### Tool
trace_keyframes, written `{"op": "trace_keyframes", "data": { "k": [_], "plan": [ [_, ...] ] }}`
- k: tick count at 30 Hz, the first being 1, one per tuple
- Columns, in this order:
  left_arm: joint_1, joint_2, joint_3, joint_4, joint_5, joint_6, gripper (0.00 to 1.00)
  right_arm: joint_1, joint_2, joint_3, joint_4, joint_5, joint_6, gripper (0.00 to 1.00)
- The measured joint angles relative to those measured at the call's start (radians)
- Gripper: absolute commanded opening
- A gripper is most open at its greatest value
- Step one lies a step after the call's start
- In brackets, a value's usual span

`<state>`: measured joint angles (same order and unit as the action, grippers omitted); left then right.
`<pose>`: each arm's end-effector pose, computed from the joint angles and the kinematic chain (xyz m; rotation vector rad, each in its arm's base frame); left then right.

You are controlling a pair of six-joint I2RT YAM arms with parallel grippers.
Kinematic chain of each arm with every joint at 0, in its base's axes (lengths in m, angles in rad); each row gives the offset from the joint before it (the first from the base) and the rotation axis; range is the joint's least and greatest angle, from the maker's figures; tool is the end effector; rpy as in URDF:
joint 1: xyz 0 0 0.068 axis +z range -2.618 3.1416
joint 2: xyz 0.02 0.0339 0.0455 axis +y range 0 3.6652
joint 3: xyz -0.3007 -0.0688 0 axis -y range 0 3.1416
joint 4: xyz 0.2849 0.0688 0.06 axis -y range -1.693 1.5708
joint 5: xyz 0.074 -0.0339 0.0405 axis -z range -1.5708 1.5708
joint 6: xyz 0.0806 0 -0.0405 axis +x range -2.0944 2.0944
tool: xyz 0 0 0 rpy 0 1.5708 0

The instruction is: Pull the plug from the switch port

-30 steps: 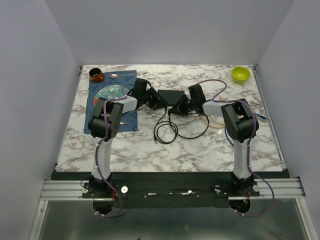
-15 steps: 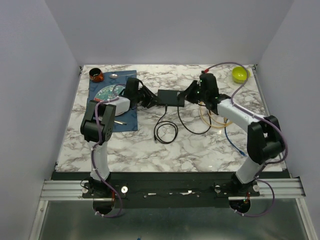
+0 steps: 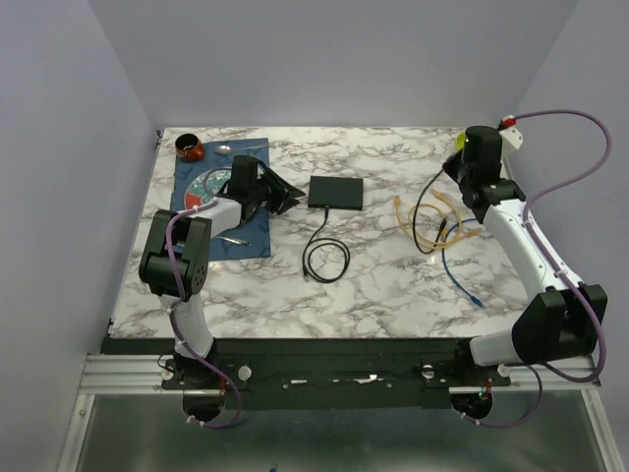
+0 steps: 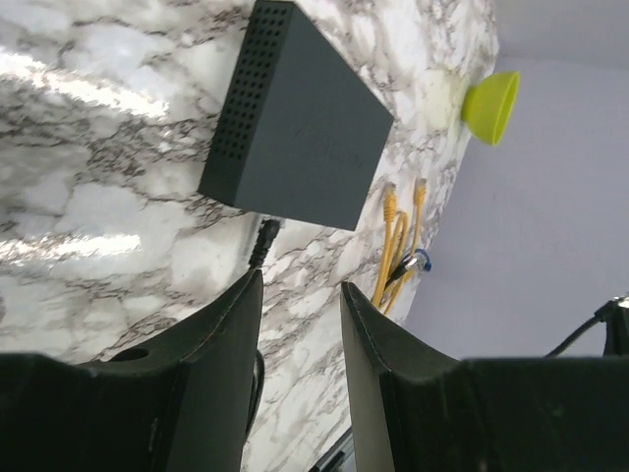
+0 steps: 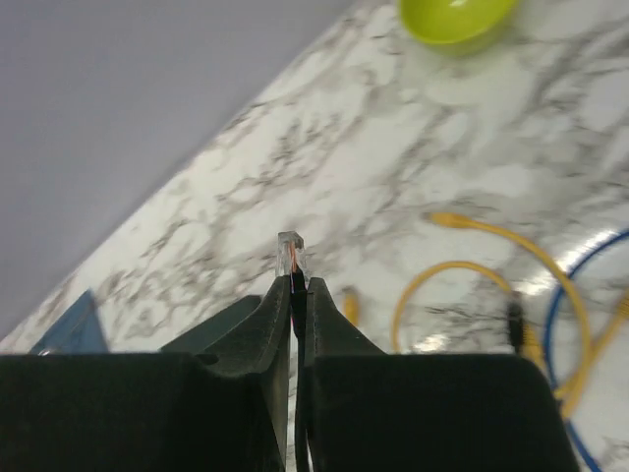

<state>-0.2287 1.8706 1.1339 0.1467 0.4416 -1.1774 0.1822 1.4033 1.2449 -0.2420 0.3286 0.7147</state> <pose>0.4618 -0.1429 0.1721 -0.8311 2.2413 -1.2257 0.3972 0.0467 0.3657 0.7184 1.8216 0.2684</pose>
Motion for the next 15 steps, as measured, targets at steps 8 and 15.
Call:
{"op": "trace_keyframes", "data": {
  "k": [8,15],
  "plan": [
    [0.000,0.000,-0.024,-0.005,0.000,-0.009,0.47,-0.171,0.017,-0.095,-0.185,0.176,0.071,0.51],
    [0.000,0.000,-0.029,0.002,0.000,-0.013,0.49,-0.220,0.025,-0.198,-0.205,0.129,0.082,0.64]
  ]
}}
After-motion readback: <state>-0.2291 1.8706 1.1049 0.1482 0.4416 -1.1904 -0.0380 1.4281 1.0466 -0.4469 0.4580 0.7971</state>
